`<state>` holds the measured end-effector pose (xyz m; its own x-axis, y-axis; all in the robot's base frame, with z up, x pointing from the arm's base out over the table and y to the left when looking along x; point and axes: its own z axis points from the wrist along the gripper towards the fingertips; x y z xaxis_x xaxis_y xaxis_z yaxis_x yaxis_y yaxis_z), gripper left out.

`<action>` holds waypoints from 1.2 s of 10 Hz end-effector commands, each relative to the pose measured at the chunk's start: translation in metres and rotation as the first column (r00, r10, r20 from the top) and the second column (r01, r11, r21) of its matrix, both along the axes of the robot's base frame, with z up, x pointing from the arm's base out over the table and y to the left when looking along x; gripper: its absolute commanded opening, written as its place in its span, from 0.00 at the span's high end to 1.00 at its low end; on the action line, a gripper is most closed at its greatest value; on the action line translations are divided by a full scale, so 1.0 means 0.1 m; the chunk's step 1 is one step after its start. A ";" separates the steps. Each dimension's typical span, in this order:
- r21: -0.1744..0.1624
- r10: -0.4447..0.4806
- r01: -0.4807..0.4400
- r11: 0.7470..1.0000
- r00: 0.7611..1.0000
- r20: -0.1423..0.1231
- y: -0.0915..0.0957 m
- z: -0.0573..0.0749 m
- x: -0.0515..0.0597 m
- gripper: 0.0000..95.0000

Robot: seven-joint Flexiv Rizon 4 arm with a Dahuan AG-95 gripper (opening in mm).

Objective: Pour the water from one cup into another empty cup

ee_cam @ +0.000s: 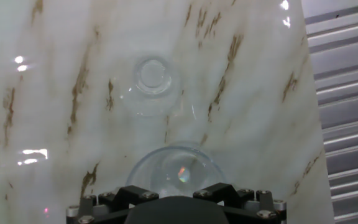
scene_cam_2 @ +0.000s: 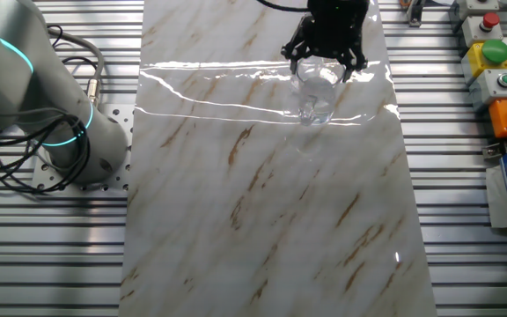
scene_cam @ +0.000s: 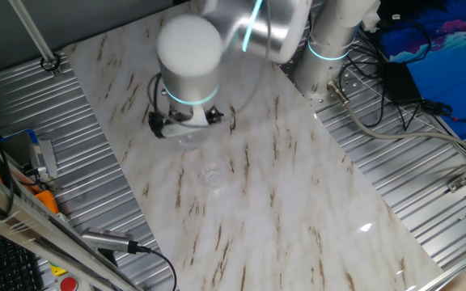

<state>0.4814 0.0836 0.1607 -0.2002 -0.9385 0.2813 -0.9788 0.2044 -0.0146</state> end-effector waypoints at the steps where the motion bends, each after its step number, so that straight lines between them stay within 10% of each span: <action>1: -0.086 0.000 0.000 0.996 1.000 -0.006 0.06 -0.07 0.02 1.00; 6: -0.196 -0.007 0.007 0.981 1.000 0.000 0.19 -0.20 0.03 1.00; 8: -0.312 -0.014 0.014 0.950 1.000 0.005 0.23 -0.24 0.07 1.00; 12: -0.364 -0.015 0.015 0.931 1.000 0.003 0.25 -0.26 0.09 1.00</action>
